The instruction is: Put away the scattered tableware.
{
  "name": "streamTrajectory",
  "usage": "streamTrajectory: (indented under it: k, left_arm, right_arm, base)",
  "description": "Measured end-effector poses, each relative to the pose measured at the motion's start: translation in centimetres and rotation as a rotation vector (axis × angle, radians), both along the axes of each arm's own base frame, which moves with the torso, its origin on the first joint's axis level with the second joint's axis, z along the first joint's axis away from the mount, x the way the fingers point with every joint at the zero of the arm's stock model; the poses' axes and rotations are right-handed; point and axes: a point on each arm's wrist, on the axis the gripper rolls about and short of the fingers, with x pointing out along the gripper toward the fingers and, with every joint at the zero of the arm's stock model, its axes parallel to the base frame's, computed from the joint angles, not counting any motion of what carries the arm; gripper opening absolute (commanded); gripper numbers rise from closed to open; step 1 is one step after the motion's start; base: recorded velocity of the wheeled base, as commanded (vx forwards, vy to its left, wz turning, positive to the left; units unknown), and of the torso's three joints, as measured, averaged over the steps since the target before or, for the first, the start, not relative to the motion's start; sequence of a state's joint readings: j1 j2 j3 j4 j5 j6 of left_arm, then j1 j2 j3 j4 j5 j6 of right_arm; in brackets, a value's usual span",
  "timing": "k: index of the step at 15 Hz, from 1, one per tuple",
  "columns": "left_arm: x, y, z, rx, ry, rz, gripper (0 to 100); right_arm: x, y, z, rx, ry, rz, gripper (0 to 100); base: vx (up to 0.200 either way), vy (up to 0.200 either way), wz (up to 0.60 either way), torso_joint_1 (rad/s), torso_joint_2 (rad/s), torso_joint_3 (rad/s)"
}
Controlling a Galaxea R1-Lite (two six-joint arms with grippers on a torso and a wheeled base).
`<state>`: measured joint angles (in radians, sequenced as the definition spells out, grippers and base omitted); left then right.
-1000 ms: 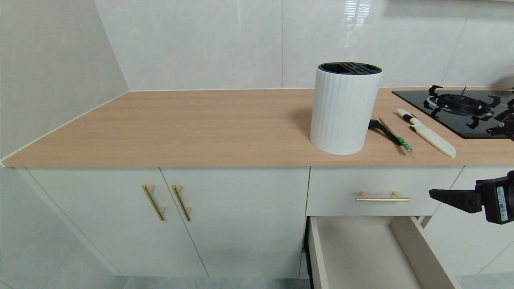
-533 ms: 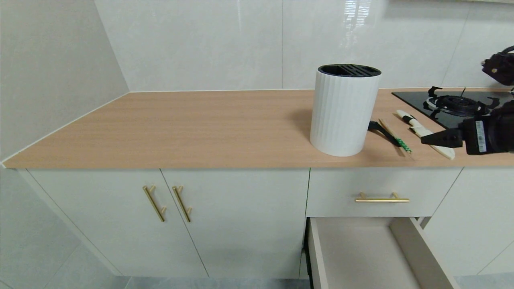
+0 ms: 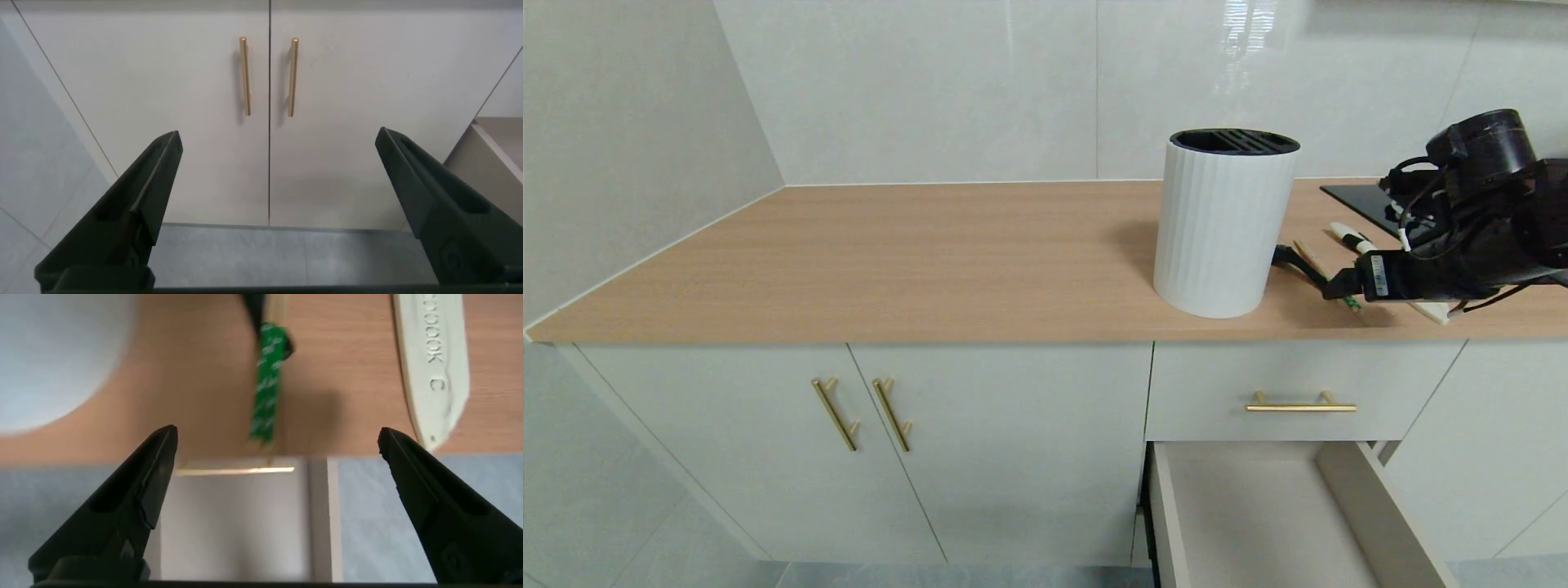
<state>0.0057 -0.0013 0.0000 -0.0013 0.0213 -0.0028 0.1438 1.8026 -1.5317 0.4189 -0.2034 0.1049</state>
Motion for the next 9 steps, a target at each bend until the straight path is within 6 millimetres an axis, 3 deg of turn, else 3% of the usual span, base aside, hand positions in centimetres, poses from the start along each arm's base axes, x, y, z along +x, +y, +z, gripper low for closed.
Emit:
streamTrajectory:
  k: [3, 8, 9]
  left_arm:
    - [0.0, 0.0, 0.0, 0.0, 0.0, 0.0, 100]
    - [0.0, 0.0, 0.0, 0.0, 0.0, 0.0, 100]
    - [0.0, 0.0, 0.0, 0.0, 0.0, 0.0, 100]
  right_arm:
    - [1.5, -0.2, -1.1, 0.018, 0.015, -0.019, 100]
    - [2.5, 0.1, -2.4, 0.015, 0.043, -0.017, 100]
    - [2.6, 0.2, -2.4, 0.017, 0.038, -0.018, 0]
  base:
    - [0.0, 0.0, 0.0, 0.0, 0.0, 0.0]
    - [0.0, 0.0, 0.0, 0.0, 0.0, 0.0]
    - [0.0, 0.0, 0.0, 0.0, 0.0, 0.0]
